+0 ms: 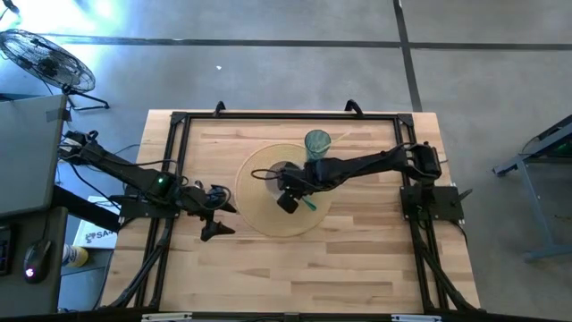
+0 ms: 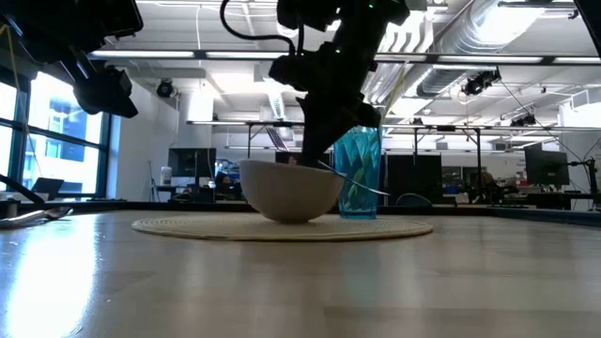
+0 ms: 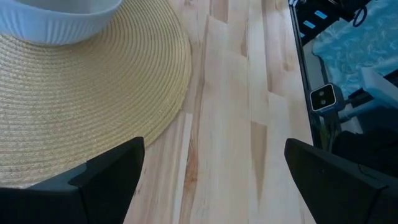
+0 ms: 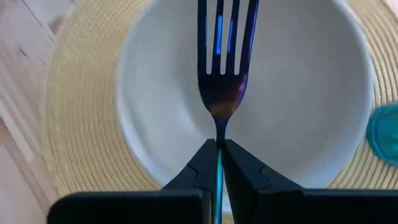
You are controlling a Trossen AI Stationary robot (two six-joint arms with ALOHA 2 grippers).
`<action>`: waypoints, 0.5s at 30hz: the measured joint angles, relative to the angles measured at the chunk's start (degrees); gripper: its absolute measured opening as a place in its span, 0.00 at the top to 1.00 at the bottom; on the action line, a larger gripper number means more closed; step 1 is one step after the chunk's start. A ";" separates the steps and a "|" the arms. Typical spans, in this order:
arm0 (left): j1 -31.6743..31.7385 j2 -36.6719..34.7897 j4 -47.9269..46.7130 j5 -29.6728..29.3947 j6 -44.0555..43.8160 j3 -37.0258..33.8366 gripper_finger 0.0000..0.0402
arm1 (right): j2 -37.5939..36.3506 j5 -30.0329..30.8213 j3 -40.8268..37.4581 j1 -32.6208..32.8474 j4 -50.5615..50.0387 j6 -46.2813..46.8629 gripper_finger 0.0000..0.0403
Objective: Pick & Place Utensil
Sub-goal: Place the purple fork into the white bowl
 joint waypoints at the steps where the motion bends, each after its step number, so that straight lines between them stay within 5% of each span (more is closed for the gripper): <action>1: 0.00 0.00 -0.01 0.00 -0.01 0.00 0.05 | 0.00 0.07 0.21 0.00 0.31 -0.24 0.97; 10: 0.00 0.00 0.01 -1.58 1.35 0.00 0.05 | -0.02 -0.10 0.59 0.01 2.33 -1.52 0.97; 15: 0.00 0.00 1.49 -9.44 4.47 0.00 0.05 | -2.50 1.31 0.59 1.19 2.19 -2.42 0.97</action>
